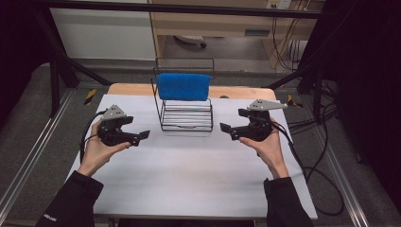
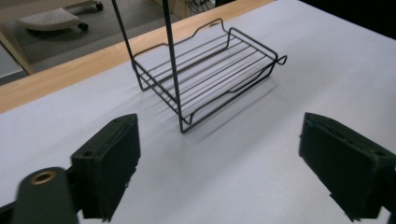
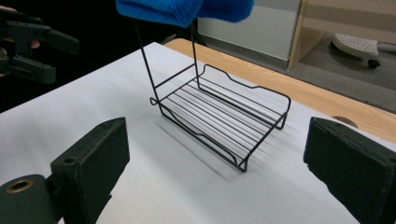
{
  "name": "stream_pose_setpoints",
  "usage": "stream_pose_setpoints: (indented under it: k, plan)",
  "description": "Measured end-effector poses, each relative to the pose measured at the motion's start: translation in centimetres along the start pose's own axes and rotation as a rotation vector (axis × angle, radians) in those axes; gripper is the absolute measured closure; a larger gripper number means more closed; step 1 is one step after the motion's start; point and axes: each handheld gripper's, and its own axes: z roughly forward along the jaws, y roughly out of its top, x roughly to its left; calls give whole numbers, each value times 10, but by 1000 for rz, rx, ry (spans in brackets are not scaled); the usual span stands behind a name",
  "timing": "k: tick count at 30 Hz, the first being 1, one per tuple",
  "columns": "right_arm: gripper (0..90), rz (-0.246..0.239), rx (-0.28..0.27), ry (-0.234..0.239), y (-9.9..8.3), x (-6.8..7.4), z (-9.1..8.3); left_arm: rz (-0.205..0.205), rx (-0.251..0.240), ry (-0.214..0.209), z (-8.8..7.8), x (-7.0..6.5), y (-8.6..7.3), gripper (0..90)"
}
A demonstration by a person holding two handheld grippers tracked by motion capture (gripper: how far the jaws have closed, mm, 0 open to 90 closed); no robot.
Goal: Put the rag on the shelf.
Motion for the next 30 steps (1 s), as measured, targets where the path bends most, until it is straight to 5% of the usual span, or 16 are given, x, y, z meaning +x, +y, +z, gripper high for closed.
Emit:
stream_pose_setpoints:
  k: [20,30]
  plan:
    - [7,57,85,4,-85,-12,-7,-59,30,-14,9,-4,-77,66]
    - [6,72,148,17,-134,-19,-15,-34,45,-22,3,-2,-104,75]
